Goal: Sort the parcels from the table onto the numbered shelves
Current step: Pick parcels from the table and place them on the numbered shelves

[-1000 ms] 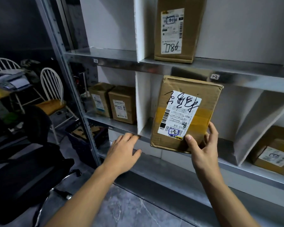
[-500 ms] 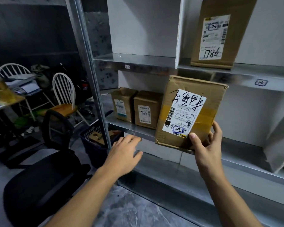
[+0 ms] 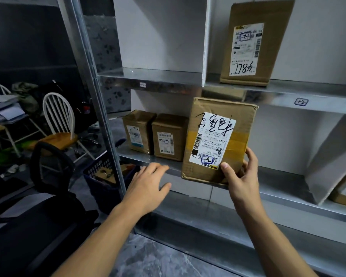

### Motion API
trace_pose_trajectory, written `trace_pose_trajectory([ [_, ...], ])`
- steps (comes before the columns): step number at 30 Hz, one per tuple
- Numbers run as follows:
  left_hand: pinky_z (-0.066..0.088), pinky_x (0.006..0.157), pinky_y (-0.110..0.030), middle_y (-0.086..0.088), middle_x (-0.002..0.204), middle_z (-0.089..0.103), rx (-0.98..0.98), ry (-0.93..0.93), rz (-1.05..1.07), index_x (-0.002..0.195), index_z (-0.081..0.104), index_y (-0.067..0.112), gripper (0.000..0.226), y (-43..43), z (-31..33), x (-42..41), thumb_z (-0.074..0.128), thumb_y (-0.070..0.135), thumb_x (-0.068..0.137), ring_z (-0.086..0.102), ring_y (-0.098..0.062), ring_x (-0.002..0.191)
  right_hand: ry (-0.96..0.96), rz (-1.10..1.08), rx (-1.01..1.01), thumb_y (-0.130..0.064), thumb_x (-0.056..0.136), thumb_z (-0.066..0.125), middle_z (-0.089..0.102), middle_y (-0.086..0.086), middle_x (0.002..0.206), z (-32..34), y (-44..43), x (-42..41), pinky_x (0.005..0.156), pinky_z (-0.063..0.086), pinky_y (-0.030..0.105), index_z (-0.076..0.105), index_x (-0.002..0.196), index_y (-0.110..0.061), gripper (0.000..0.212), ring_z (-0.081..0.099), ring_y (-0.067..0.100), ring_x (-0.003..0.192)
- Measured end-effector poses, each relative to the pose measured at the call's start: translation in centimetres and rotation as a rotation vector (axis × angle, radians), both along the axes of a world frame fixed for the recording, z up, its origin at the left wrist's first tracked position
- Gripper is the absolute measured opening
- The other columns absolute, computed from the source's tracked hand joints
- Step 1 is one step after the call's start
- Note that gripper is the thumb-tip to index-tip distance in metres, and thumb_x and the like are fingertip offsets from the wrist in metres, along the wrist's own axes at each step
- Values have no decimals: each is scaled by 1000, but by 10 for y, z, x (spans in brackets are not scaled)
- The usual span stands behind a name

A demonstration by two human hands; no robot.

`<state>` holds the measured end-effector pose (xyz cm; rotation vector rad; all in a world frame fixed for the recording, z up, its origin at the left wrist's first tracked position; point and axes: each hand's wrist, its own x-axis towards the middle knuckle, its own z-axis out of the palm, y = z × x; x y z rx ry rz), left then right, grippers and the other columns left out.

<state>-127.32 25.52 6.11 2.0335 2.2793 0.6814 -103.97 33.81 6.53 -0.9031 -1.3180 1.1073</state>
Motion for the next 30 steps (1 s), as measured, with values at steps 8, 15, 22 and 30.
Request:
trace_pose_trajectory([
  [8,34,109,-38,2,140,42,116,27,-90,144,41,21,54,35,50,31,54,40,95,38,-18,129,53,-90,125,-18,94,67,59,-6,130,43,8,33,86,57,26,34,128,-58,62,63,8,112],
  [15,37,107,-36,3,131,47,285,31,-204,138,46,26,49,76,119,67,59,37,91,42,-17,122,123,-188,293,-16,95,65,61,-2,129,115,21,74,84,56,22,35,132,-52,60,65,8,113],
  [22,38,109,-45,2,136,49,479,45,-338,137,49,25,51,109,176,110,62,35,89,44,-21,126,194,-285,409,-16,96,64,61,3,132,184,54,130,89,57,30,33,137,-47,60,65,14,116],
  [30,34,111,-36,10,139,43,522,129,-402,142,41,30,49,149,215,157,51,41,95,37,-12,129,24,-401,398,-16,93,68,61,5,128,225,133,196,94,56,37,32,143,-38,66,65,17,110],
])
